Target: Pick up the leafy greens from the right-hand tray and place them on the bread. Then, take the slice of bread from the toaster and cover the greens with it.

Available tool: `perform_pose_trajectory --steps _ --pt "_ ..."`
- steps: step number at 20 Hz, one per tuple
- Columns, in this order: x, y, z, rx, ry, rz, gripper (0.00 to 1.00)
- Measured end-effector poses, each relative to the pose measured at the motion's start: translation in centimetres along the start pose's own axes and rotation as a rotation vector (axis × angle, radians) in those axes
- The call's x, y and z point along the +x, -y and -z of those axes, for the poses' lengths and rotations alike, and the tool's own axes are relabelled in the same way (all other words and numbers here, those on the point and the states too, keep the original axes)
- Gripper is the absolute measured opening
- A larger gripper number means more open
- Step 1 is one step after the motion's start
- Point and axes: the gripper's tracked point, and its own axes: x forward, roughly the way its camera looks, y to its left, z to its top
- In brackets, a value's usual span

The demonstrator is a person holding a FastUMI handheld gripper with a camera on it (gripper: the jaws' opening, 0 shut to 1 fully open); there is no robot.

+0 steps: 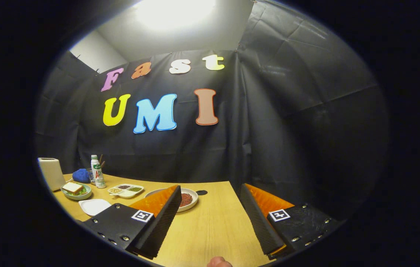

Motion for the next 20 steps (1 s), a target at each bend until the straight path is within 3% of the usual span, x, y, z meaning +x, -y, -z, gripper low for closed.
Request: perform_pose_trajectory --steps 11,16,20 --pt "-0.1 5.9 4.8 -0.069 -0.084 0.011 0.98" --pt "-0.7 7.6 4.5 -0.094 -0.07 0.067 0.97" --pt "-2.4 6.0 7.1 -0.078 -0.17 -0.01 0.99"
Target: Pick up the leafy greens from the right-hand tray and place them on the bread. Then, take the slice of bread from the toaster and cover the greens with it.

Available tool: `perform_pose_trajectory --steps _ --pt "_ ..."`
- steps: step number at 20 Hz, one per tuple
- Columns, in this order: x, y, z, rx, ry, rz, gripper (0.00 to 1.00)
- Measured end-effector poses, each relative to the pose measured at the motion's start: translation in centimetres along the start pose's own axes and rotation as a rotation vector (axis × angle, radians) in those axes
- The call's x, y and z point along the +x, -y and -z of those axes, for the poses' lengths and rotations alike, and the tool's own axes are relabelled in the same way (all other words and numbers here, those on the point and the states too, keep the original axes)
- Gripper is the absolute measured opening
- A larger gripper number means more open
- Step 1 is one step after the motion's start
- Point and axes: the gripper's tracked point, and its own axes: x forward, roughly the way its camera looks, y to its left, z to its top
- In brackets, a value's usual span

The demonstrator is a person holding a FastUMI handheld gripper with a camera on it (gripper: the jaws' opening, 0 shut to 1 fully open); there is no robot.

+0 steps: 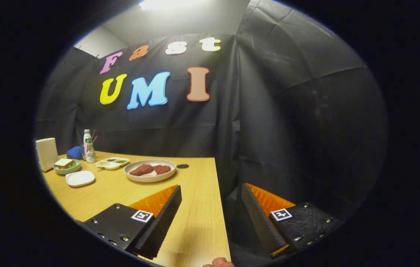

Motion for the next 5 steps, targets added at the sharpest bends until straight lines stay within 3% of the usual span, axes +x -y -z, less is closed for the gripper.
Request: perform_pose_trajectory --steps 3,5 --pt "-2.3 -0.2 0.7 -0.027 -0.048 -0.018 0.99" --pt "-3.9 0.7 -1.8 0.018 0.06 -0.006 0.99"
